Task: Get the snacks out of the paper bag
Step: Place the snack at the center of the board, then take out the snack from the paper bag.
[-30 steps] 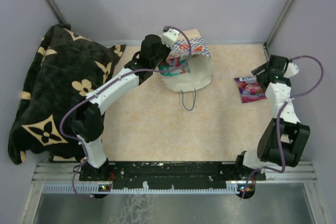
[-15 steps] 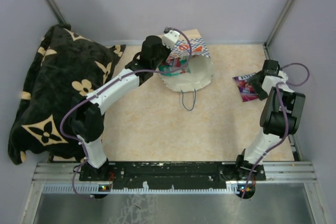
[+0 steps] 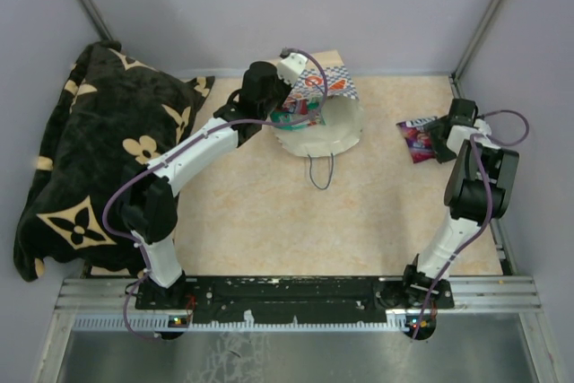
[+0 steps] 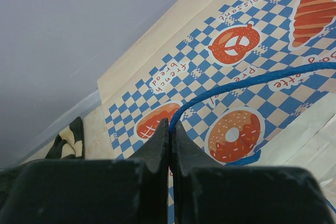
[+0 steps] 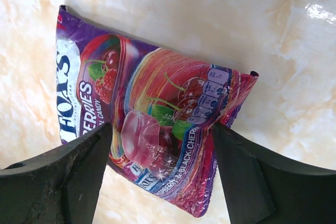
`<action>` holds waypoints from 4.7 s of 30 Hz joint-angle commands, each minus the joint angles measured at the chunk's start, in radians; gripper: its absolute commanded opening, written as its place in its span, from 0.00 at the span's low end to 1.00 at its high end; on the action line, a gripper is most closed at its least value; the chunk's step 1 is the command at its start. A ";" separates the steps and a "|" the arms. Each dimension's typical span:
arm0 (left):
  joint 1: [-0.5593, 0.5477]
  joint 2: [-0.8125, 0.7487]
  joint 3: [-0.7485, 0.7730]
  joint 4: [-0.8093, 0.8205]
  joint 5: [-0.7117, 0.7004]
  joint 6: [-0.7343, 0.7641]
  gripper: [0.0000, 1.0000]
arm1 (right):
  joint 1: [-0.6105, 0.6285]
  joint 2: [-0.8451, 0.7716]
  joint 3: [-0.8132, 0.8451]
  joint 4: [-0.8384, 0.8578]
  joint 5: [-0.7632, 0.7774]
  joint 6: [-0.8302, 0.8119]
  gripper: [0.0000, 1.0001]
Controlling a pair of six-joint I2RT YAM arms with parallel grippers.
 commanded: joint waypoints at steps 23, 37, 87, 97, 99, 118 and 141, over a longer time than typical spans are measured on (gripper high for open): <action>0.000 -0.058 -0.020 -0.018 0.003 0.022 0.00 | 0.151 -0.326 -0.014 -0.028 -0.022 -0.047 0.99; 0.000 -0.089 -0.039 -0.007 0.054 -0.003 0.00 | 0.333 -0.583 -0.438 0.170 -0.131 -0.213 0.99; -0.002 -0.024 0.158 -0.161 0.050 -0.133 0.00 | 0.793 0.092 -0.032 0.793 0.057 0.018 0.75; -0.003 -0.021 0.203 -0.209 0.095 -0.154 0.00 | 0.788 0.287 0.108 0.944 0.089 -0.175 0.76; -0.003 -0.027 0.201 -0.210 0.099 -0.154 0.00 | 0.788 0.305 0.107 0.996 0.114 -0.228 0.76; -0.009 -0.007 0.244 -0.248 0.103 -0.139 0.00 | 0.772 0.335 0.224 1.016 0.036 -0.377 0.74; -0.010 -0.028 0.235 -0.254 0.102 -0.148 0.00 | 0.693 0.334 0.231 0.648 0.034 0.068 0.68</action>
